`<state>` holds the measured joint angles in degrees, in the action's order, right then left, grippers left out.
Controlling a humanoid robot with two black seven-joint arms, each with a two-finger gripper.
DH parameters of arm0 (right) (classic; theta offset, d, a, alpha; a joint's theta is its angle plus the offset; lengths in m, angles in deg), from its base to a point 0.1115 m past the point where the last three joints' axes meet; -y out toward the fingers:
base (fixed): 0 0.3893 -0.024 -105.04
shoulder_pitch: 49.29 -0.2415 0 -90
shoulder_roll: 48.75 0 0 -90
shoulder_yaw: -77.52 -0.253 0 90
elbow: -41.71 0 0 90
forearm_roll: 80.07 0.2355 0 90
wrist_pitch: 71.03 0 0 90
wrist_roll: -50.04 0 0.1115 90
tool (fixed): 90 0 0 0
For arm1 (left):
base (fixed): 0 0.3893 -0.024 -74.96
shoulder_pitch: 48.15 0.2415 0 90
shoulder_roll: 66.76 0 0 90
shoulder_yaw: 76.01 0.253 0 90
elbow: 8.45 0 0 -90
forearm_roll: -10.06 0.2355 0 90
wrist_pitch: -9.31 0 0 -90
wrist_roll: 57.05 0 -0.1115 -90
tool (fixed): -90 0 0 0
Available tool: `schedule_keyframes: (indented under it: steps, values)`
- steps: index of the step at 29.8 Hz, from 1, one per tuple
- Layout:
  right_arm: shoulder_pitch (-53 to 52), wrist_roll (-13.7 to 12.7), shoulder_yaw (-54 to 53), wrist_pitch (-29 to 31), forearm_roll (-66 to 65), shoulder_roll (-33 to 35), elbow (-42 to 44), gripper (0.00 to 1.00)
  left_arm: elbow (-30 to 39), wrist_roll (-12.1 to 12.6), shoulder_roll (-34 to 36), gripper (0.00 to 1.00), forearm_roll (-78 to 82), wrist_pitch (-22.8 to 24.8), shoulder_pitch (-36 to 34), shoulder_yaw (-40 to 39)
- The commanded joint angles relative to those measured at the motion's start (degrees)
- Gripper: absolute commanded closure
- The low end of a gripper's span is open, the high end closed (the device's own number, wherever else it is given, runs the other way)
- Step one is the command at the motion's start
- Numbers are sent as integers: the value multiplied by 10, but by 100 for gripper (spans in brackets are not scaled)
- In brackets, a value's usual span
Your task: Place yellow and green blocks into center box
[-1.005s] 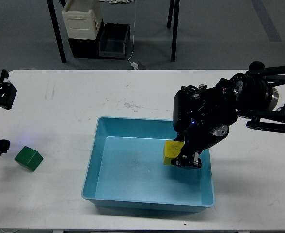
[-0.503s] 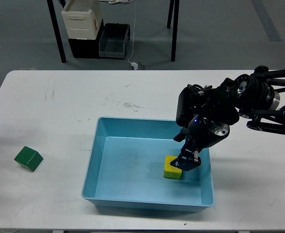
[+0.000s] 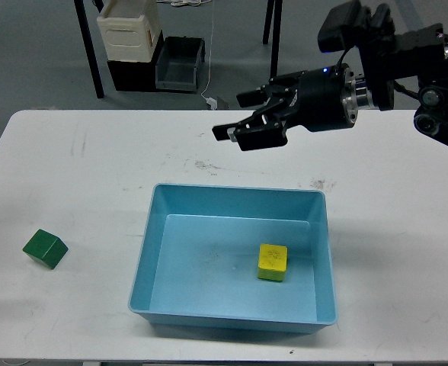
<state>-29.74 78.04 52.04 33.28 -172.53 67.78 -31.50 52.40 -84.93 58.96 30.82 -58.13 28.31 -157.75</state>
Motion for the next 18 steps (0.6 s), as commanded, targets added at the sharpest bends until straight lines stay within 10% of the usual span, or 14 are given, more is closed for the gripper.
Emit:
schedule_keyframes:
  steps: [1, 6, 18]
  values:
    - [90, -14, -110, -63, 22, -24, -23, 7, 6, -1, 42, 1, 39, -36, -12, 2]
    - [229, -115, -256, -77, 107, -35, -79, 7, 10, -1, 113, 0, 151, 17, -40, 8]
    - [499, -121, -541, -87, 231, -89, -140, 7, 130, -1, 242, 7, 644, 54, -82, 68]
